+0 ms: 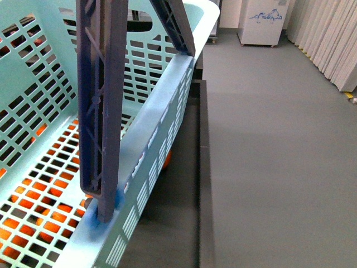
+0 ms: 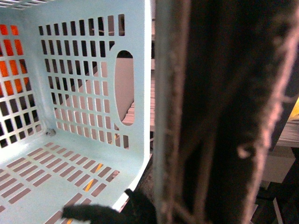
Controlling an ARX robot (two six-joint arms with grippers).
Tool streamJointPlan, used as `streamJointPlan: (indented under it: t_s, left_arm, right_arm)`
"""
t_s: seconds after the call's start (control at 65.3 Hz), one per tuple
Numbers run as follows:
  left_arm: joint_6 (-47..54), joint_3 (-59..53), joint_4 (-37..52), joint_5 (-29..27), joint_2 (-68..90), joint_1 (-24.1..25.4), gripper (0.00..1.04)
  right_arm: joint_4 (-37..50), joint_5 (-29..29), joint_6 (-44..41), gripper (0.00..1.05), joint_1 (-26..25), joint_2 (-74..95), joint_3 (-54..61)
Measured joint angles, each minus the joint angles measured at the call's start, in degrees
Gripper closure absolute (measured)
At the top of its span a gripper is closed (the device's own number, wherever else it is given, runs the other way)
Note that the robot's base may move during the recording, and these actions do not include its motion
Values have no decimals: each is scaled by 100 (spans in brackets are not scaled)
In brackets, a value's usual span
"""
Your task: Pick lemon and mango into basket
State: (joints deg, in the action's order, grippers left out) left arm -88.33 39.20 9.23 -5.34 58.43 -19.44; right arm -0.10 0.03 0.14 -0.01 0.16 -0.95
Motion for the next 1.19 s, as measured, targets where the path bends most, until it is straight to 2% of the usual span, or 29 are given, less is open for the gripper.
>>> streamJointPlan:
  t_s: [1.195]
  left_arm:
    - [0,-2,0,11,0,0,99]
  right_arm:
    - [2,15,-2,9,0,0,0]
